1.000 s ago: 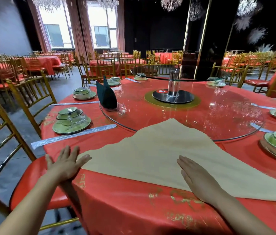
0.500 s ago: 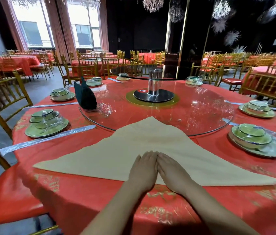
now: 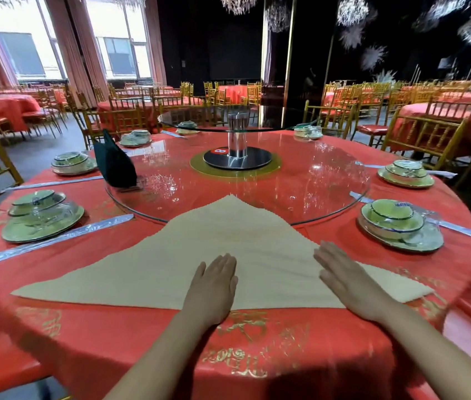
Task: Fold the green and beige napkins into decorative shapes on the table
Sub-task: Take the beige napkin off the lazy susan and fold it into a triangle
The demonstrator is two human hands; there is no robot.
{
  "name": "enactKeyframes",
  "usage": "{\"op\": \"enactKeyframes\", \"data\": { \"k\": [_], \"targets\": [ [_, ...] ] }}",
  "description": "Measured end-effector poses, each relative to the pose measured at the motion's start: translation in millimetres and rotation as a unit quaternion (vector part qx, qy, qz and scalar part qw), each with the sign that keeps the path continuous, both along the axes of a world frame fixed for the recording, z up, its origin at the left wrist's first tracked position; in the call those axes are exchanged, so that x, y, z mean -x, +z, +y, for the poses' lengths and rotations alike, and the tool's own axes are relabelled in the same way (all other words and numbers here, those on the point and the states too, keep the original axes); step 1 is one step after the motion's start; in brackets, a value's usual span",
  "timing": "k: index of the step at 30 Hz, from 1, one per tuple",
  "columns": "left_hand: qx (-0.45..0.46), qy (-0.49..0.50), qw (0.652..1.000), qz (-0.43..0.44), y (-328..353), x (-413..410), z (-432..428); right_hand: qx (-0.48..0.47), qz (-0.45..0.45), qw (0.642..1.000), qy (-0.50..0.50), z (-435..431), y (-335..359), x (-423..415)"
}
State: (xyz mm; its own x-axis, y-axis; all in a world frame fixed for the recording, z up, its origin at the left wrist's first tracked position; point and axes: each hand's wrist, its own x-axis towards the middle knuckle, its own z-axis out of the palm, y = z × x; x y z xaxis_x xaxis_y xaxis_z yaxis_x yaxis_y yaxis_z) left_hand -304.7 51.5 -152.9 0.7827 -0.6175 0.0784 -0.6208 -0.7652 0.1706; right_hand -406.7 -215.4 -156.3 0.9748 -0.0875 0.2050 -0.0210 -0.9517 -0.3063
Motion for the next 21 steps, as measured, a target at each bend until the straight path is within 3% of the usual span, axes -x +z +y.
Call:
{"op": "enactKeyframes", "data": {
  "k": [7,12,17,21],
  "targets": [
    [-0.002,0.0,1.0,-0.002,0,1,1,0.015,-0.015,0.997,-0.068,-79,2,48],
    [-0.002,0.0,1.0,-0.001,3,1,2,0.12,0.005,0.99,-0.079,-105,-1,54],
    [0.008,0.002,1.0,0.011,6,6,2,0.143,-0.053,0.982,-0.108,-52,31,30],
    [0.002,0.001,1.0,0.015,4,4,2,0.112,-0.06,0.992,0.026,27,37,-10]
  ]
}}
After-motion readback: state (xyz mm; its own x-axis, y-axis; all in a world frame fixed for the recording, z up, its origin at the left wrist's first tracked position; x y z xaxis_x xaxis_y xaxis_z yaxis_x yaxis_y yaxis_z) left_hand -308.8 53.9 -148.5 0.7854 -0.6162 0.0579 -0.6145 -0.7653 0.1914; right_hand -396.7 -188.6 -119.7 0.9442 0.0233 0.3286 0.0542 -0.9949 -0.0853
